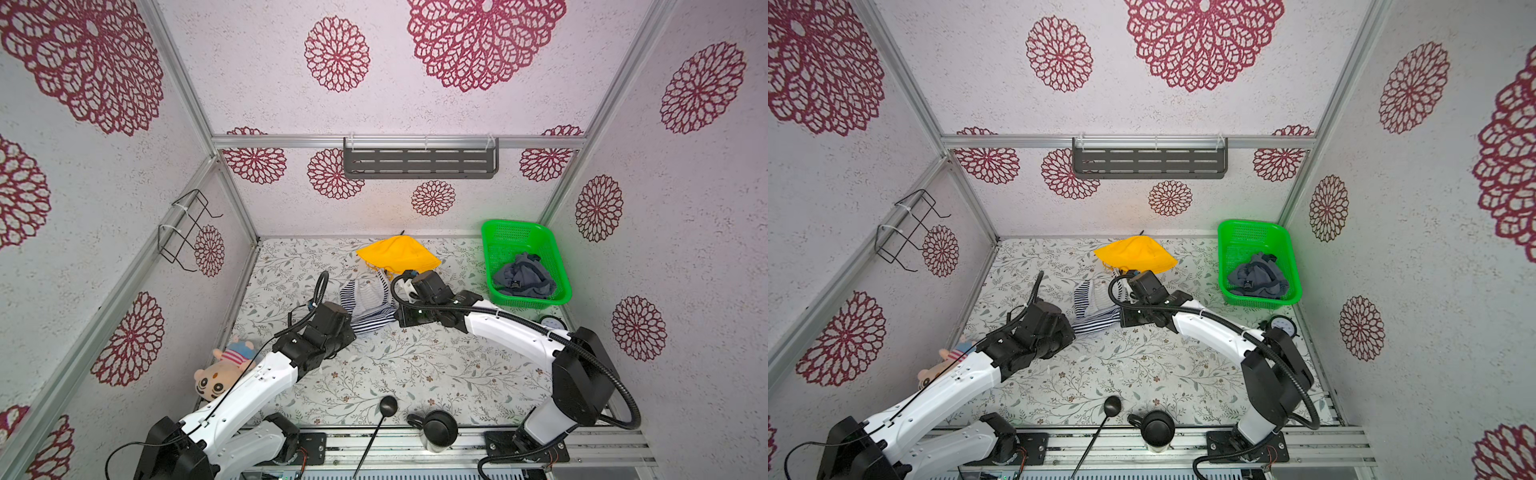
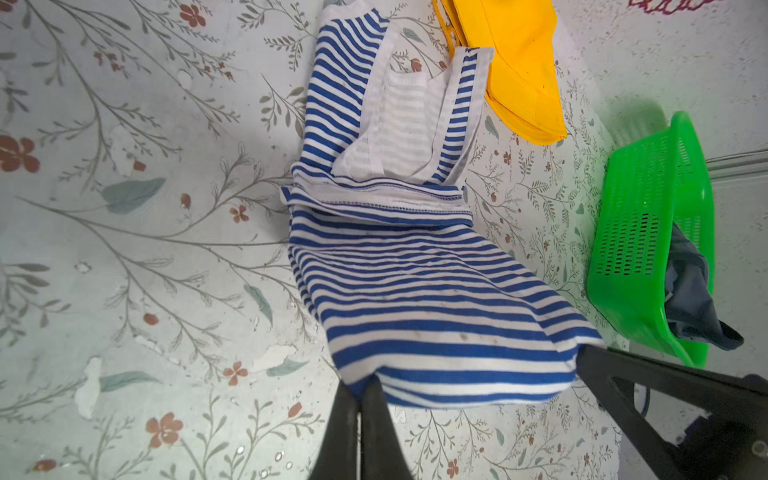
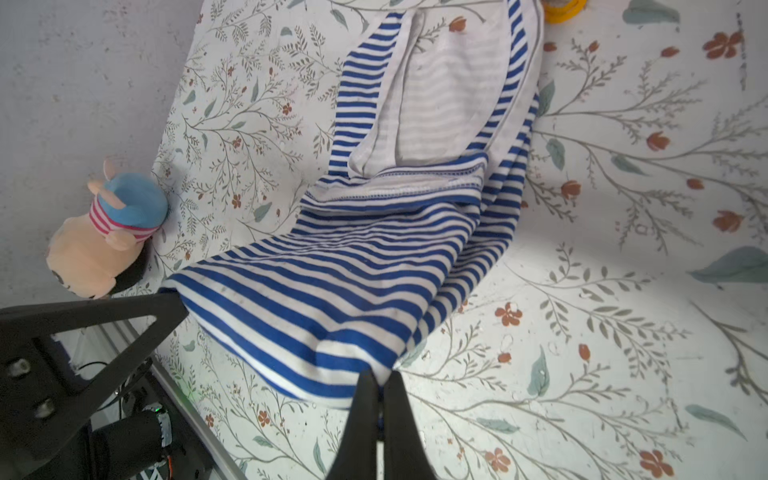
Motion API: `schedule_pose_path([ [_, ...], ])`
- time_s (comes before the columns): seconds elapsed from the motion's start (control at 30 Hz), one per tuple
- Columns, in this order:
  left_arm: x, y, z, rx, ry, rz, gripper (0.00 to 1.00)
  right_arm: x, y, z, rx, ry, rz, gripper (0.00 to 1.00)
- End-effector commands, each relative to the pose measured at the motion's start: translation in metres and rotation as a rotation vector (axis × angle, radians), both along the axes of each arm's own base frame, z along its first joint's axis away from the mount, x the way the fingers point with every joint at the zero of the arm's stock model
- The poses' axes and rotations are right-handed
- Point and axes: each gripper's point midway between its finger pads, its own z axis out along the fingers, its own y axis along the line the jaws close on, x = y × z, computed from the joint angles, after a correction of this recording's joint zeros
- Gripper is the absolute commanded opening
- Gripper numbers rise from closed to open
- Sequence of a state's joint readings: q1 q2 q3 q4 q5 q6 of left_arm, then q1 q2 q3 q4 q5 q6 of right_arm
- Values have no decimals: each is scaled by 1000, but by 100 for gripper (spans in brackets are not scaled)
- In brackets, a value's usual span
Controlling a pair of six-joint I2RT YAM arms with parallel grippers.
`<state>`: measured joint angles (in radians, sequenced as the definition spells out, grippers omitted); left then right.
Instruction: Fold and stack the tank tops
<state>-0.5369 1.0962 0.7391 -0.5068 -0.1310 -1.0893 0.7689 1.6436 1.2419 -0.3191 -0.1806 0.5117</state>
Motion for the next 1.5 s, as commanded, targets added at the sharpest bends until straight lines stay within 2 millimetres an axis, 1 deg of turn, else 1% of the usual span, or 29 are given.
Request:
schedule_pose_path([
  [0.0, 23, 6, 9, 6, -44, -34, 0, 25, -1, 11, -19, -61, -9, 0],
  [0.23, 75, 22, 11, 3, -73, -30, 0, 63, 14, 14, 18, -89, -1, 0],
  [0.33, 97, 25, 11, 3, -74, -44, 0, 82, 15, 16, 23, -104, -15, 0],
  [0.53, 136, 32, 11, 10, -70, -63, 0, 113, 14, 8, 24, -99, -35, 0],
  [0.63, 153, 35, 5, 5, -60, -63, 0, 128, 15, 2, 37, -102, -42, 0],
  [0.83, 188, 45, -13, -7, -46, -47, 0, 161, 19, -12, 68, -137, -50, 0],
  [0.93, 206, 51, -25, -10, -44, -35, 0, 178, 21, -21, 82, -154, -65, 0],
  [1.03, 223, 59, -39, -18, -39, -20, 0, 195, 25, -23, 99, -196, -75, 0],
  [1.07, 230, 61, -40, -25, -50, -19, 13, 201, 26, -26, 97, -206, -80, 2],
  [1.1, 237, 63, -43, -28, -63, -15, 29, 205, 27, -29, 95, -207, -82, 15],
  [1.13, 242, 65, -42, -29, -78, -9, 41, 208, 28, -32, 93, -204, -82, 28],
  [1.17, 245, 67, -57, -41, -48, -7, 58, 211, 27, -36, 79, -195, -84, 40],
  [1.2, 247, 66, -56, -56, -51, -15, 68, 212, 24, -37, 61, -190, -90, 47],
  [1.23, 248, 67, -51, -61, -61, -22, 74, 211, 21, -36, 43, -200, -89, 49],
  [1.27, 248, 70, -43, -50, -77, -18, 76, 211, 17, -32, 31, -214, -92, 50],
  [1.33, 244, 76, -11, -20, -135, -5, 76, 208, 9, -20, 9, -245, -96, 57],
  [1.37, 241, 78, -1, -11, -146, 3, 75, 206, 6, -13, -4, -263, -96, 57],
  [1.43, 232, 74, 18, -7, -174, 2, 72, 199, 0, -5, -9, -283, -93, 57],
  [1.47, 225, 70, 23, -4, -176, -1, 71, 194, -2, -1, -6, -287, -92, 57],
])
